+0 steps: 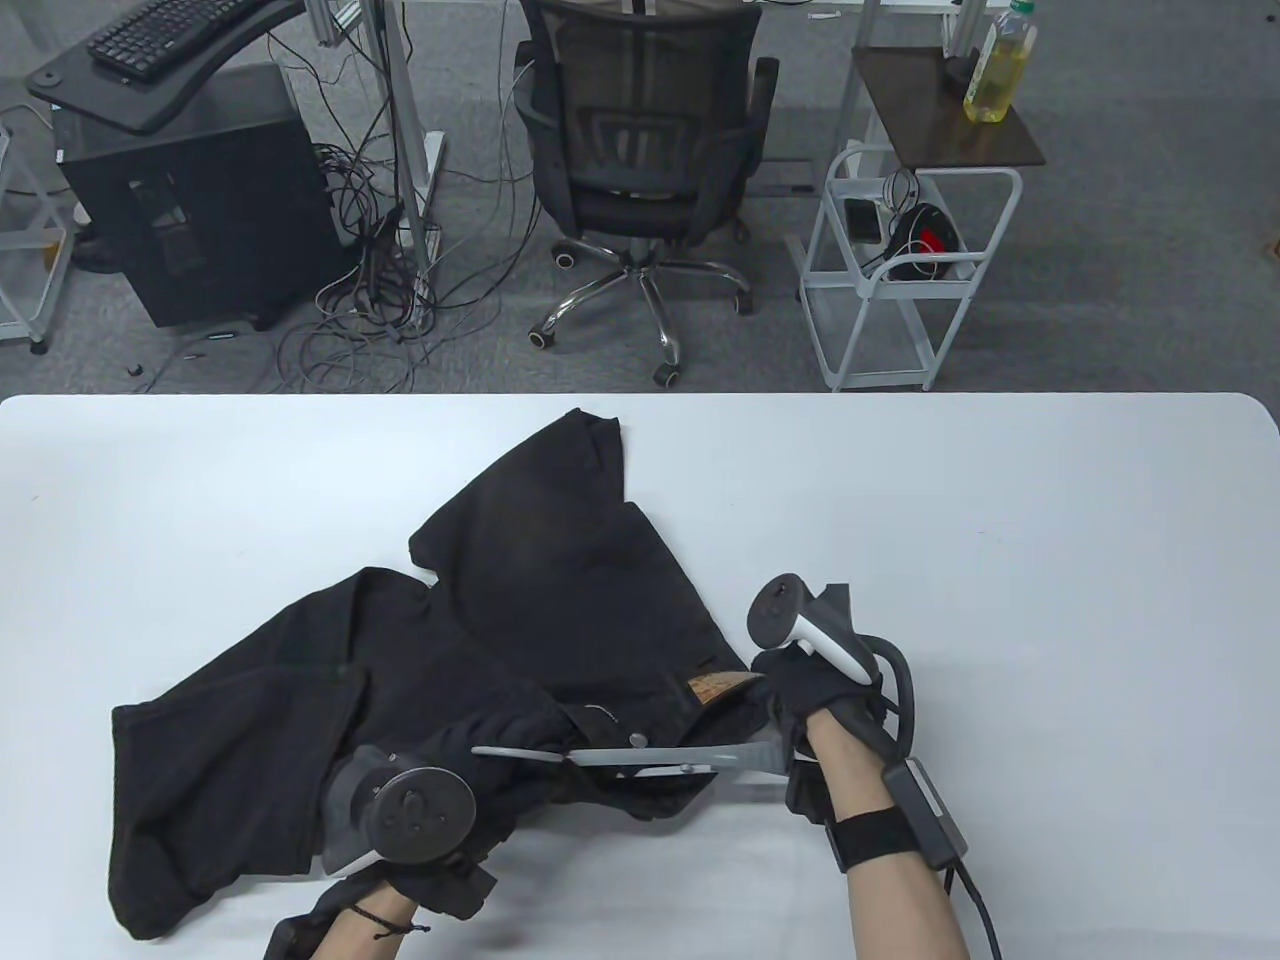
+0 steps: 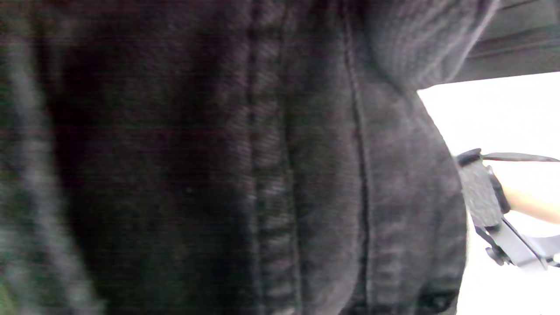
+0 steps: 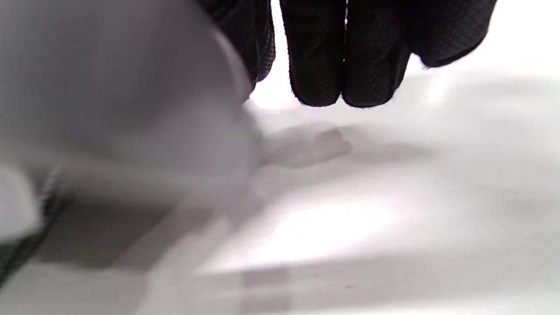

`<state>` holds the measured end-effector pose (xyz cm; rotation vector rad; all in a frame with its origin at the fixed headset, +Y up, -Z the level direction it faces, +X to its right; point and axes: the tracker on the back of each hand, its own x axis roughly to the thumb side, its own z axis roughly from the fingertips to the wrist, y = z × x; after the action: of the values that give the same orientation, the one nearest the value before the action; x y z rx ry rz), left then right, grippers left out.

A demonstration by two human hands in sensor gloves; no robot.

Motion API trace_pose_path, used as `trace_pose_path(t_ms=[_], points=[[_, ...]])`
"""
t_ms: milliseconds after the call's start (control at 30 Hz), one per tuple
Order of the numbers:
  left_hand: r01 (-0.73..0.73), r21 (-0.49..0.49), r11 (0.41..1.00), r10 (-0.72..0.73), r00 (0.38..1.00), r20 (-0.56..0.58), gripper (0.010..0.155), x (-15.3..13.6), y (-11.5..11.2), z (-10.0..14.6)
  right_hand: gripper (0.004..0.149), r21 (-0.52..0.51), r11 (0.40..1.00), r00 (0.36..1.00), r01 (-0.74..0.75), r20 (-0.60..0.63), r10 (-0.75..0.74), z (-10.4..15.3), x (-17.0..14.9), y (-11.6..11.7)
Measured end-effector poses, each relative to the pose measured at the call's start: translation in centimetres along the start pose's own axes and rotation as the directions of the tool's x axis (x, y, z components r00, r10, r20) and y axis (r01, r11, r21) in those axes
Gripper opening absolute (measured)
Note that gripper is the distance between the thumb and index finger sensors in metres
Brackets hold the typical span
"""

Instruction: Hang trousers on hanger

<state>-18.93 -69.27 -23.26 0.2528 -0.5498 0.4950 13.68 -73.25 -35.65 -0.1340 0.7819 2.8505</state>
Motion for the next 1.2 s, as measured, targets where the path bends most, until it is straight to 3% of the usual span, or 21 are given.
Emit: trace_pose_path(t_ms=[233,367,467,667,1000,1100,1200], points=[[0.026,0.046,0.999,-0.026,1.000,-0.006,0.054,-0.2,0.9,0.1,0.053,0.028,0.993,0.992,0.118,0.040,-0.119,0.9,-3.2,-0.4],[0.014,0.059,0.998,-0.013,1.000,-0.020,0.053,-0.6,1.4,0.2,0.051,0.088,0.990,0.990,0.109,0.079,-0.116,1.9,-3.9,0.0],[0.059,0.054,0.997,-0.058,0.998,-0.028,0.053,-0.8,1.6,0.1,0.051,0.148,0.969,0.965,0.199,0.142,-0.220,2.8,-4.5,0.1],[0.026,0.000,1.000,-0.026,1.000,-0.007,0.053,-0.5,1.4,0.0,0.050,0.104,0.956,0.927,0.275,0.233,-0.293,4.7,-4.8,-0.5],[0.027,0.072,0.997,-0.025,0.999,-0.028,0.052,-0.9,2.5,0.2,0.049,0.002,0.917,0.868,0.399,0.322,-0.378,6.2,-5.3,-1.5],[0.062,0.090,0.994,-0.060,0.998,-0.026,0.053,-0.6,2.4,0.3,0.052,0.053,0.887,0.828,0.458,0.337,-0.448,5.8,-5.5,-1.4],[0.126,0.122,0.985,-0.122,0.992,-0.036,0.053,-0.1,2.3,0.4,0.053,-0.016,0.907,0.852,0.420,0.350,-0.389,6.5,-4.9,-1.5]])
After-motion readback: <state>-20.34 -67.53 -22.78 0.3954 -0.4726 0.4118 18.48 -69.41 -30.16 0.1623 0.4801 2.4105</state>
